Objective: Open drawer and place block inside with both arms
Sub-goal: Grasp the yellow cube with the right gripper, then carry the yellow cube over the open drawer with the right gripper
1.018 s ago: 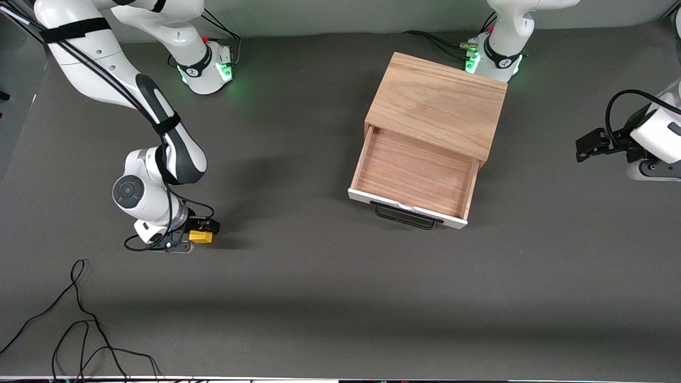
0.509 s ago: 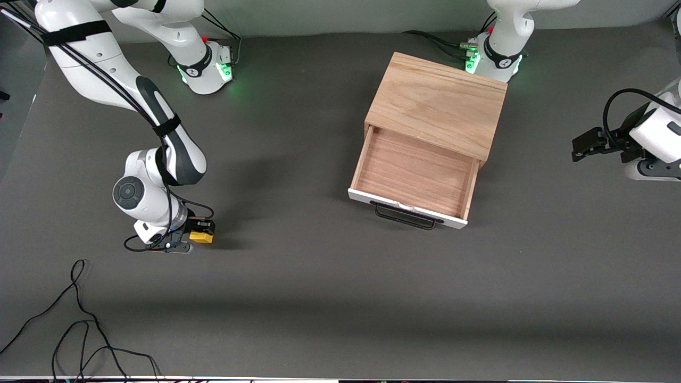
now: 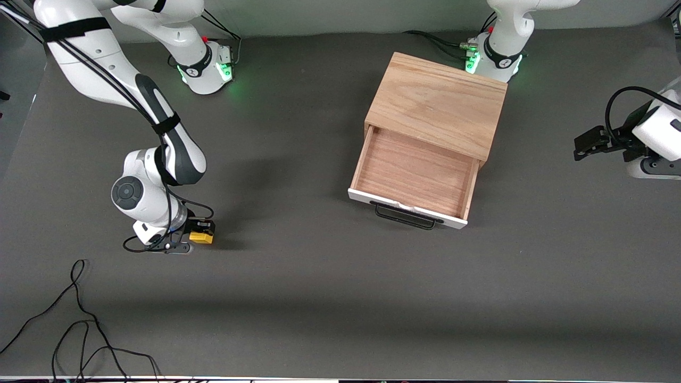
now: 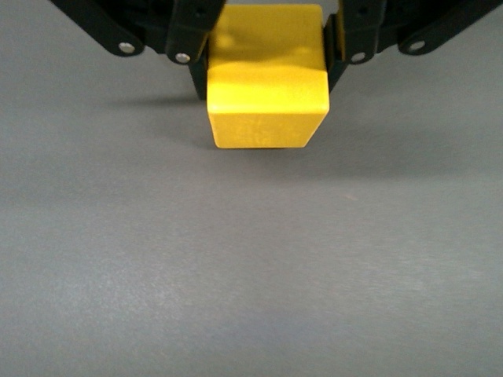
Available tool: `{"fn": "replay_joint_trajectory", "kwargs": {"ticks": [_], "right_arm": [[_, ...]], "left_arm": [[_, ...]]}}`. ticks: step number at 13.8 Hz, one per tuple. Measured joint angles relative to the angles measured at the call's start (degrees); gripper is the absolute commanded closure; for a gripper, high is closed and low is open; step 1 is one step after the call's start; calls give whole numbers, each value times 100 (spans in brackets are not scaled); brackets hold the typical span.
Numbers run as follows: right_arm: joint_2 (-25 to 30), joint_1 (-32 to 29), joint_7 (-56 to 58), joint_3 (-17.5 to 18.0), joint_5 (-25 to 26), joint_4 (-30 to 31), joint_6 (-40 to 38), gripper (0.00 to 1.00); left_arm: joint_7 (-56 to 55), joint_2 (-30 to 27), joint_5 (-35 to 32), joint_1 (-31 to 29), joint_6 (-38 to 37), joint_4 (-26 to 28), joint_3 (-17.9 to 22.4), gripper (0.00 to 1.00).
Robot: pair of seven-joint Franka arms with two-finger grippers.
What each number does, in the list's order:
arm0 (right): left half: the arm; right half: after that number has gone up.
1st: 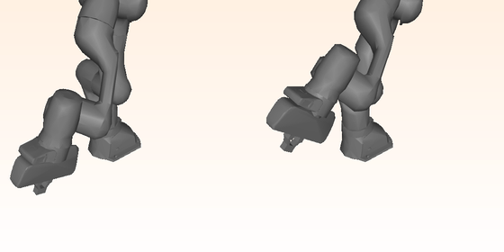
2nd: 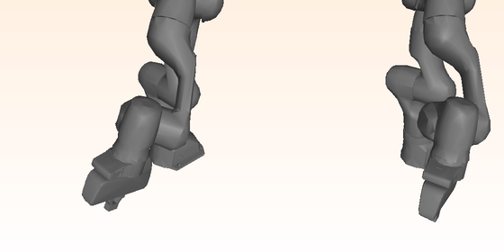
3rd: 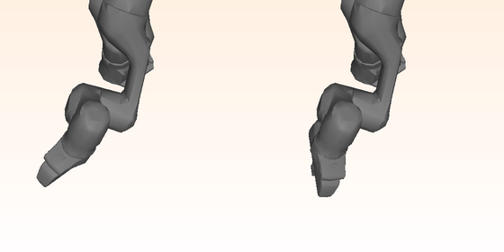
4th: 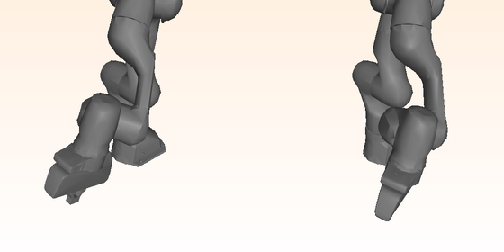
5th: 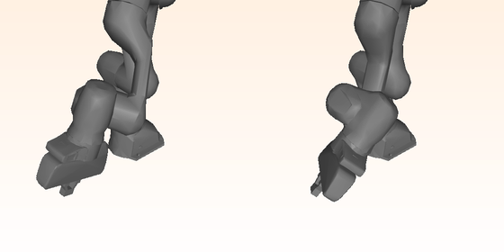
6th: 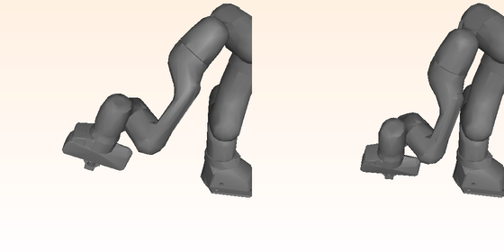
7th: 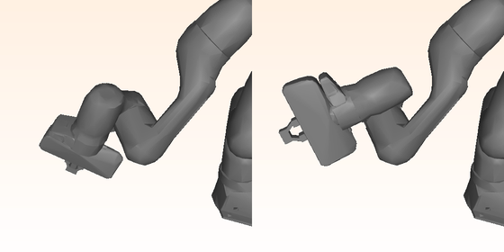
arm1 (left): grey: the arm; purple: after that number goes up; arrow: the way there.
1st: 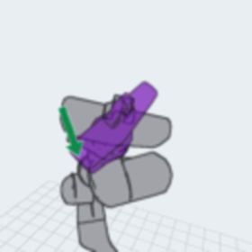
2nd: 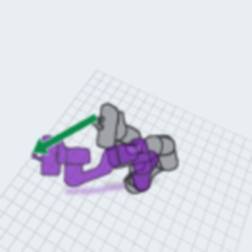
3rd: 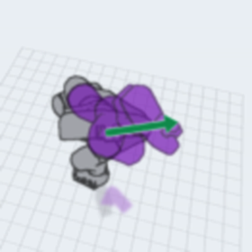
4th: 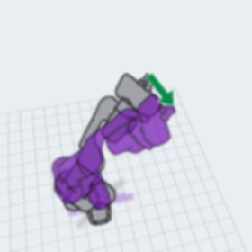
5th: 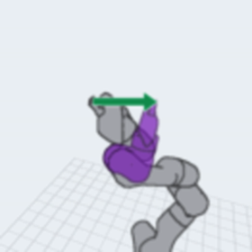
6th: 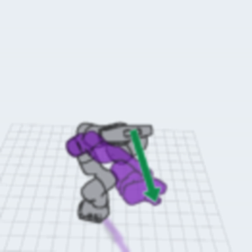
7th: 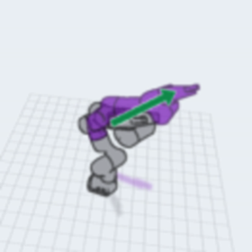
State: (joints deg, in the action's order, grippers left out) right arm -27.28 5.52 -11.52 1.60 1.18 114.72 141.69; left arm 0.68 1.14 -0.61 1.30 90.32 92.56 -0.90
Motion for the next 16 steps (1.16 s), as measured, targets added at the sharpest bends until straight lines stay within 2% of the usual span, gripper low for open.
{"fn": "replay_joint_trajectory", "kwargs": {"ticks": [4,9,12,16], "right_arm": [[329,532,-808,47,-2,-1256,-1957,71],[127,1340,-2217,86,-243,-3180,-3674,71],[-14,1756,-2580,104,-571,-3960,-3998,71],[-50,2426,-2988,188,-825,-4636,-4053,70]], "left_arm": [[1,1,-42,-11,0,4,6,0],[2,2,-43,-11,-9,10,3,0],[3,15,-43,-11,-10,19,0,0],[4,32,-43,-11,-10,36,0,0]]}}
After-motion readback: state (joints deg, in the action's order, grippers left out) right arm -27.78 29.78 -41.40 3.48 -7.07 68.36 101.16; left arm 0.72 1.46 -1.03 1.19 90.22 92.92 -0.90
